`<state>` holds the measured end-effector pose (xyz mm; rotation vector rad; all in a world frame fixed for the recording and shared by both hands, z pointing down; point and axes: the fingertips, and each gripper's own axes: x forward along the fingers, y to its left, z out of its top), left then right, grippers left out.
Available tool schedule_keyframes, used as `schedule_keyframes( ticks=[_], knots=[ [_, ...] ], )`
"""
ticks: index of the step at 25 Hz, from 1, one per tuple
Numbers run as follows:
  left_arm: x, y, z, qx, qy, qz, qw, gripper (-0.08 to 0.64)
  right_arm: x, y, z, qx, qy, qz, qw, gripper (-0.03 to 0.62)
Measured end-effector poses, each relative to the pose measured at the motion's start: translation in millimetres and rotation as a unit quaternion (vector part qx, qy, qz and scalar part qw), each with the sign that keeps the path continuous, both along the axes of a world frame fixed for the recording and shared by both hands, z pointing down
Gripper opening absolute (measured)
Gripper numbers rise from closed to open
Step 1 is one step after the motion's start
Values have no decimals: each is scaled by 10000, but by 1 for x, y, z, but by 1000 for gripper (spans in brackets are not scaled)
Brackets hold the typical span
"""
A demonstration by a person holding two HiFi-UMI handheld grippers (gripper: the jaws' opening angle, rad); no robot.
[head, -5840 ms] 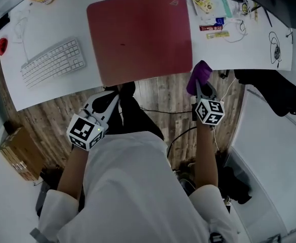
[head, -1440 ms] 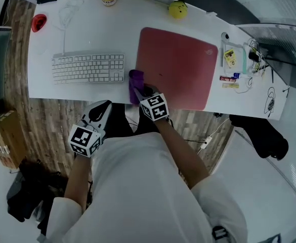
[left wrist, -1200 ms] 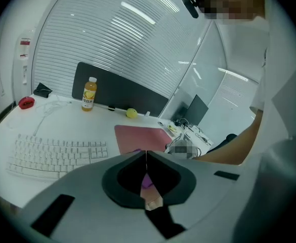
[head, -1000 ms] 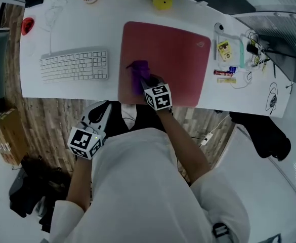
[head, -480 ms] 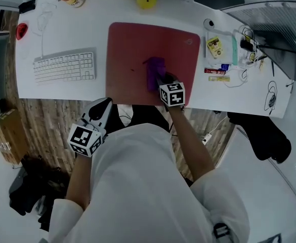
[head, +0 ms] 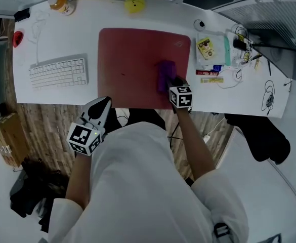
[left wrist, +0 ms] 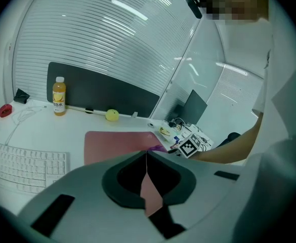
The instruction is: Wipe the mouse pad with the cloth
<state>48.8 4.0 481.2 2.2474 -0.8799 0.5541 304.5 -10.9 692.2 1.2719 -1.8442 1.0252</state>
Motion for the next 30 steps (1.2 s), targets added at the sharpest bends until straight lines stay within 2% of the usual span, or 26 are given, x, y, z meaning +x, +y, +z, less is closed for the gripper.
schedule_keyframes(
  ticks=[8, 19, 22, 26, 30],
  knots=[
    [14, -5, 2, -40, -37, -17, 10000, 20, 57, 1, 1, -62, 143, 248, 9996, 75],
    [22, -13, 5, -54, 37, -54, 10000, 20, 110, -2, -9, -52, 688, 398, 9968, 75],
    [23, -14, 5, -64, 77, -36, 9999, 20, 118, -4, -23, 53, 805, 391, 9960, 75],
    [20, -20, 4, -32, 129, -34, 9999, 20, 121, -19, -53, 386, 691, 404, 9960, 75],
    [14, -24, 4, -12, 151, -89, 9998, 20, 136, -39, -70, 559, 876, 575, 9929, 75]
  ],
)
